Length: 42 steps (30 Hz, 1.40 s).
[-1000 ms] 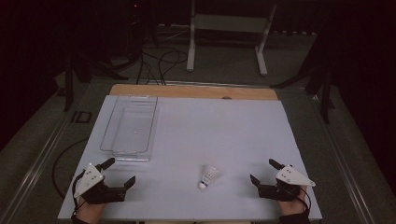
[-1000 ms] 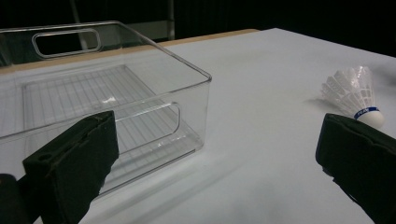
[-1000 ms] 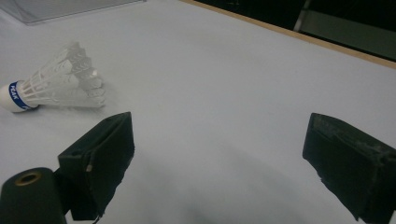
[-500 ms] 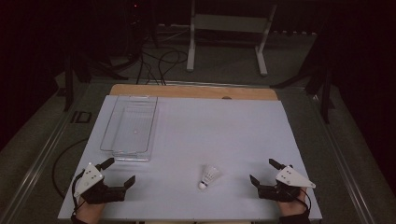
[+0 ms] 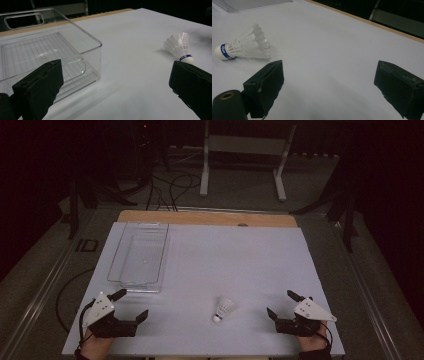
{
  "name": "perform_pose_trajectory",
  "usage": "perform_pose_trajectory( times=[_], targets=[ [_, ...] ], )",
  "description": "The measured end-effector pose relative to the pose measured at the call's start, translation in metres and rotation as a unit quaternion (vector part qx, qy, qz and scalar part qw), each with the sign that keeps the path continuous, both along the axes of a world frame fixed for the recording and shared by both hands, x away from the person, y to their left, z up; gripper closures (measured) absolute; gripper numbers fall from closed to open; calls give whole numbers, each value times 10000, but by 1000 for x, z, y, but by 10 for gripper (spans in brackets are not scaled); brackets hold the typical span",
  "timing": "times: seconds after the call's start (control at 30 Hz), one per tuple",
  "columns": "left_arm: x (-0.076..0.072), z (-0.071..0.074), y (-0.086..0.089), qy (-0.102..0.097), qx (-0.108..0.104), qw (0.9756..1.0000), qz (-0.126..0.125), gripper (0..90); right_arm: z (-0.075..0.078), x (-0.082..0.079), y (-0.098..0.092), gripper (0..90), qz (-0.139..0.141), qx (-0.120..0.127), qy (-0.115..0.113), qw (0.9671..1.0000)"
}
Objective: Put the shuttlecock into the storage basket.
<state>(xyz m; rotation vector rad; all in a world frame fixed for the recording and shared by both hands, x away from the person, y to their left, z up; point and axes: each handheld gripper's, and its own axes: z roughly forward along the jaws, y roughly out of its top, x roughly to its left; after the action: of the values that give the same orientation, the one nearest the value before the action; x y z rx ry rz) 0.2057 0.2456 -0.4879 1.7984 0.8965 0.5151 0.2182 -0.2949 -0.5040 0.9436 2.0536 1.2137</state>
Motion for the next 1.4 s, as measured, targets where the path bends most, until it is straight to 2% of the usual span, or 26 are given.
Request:
perform_pose_trajectory(
  times=[0.1,0.17,0.2,0.37,0.5,0.6,0.67,0.83,0.97,1.2,1.23,1.4],
  targets=[
    [1,10,-2,48,99,9999,-5,1,0,0,0,89,8,8,-17,10000],
    [1,10,-2,48,99,9999,-5,1,0,0,0,89,5,3,-18,10000],
    [2,19,-3,40,135,9999,0,1,0,0,0,89,9,19,-8,10000],
    [3,29,-5,40,227,9997,-53,1,1,0,0,89,-22,7,-1,10000],
    [4,37,-8,75,407,9990,-159,1,1,0,0,89,-21,-11,-15,10000],
    [5,43,-9,120,431,9989,-169,1,0,0,1,90,-16,-11,3,10000],
    [5,46,-10,97,458,9988,-168,1,0,0,1,90,-8,-7,8,10000],
    [5,53,-12,191,557,9980,-242,1,1,0,1,90,2,-55,-26,10000],
    [6,60,-16,272,552,9975,-345,1,0,0,2,90,2,-48,-7,10000],
    [6,65,-22,315,579,9967,-463,1,0,0,2,90,31,-63,1,10000],
    [6,66,-23,392,548,9965,-498,1,0,0,3,90,30,-65,-1,10000],
    [7,68,-28,468,640,9950,-605,1,0,0,3,90,54,-70,5,10000]
  ],
)
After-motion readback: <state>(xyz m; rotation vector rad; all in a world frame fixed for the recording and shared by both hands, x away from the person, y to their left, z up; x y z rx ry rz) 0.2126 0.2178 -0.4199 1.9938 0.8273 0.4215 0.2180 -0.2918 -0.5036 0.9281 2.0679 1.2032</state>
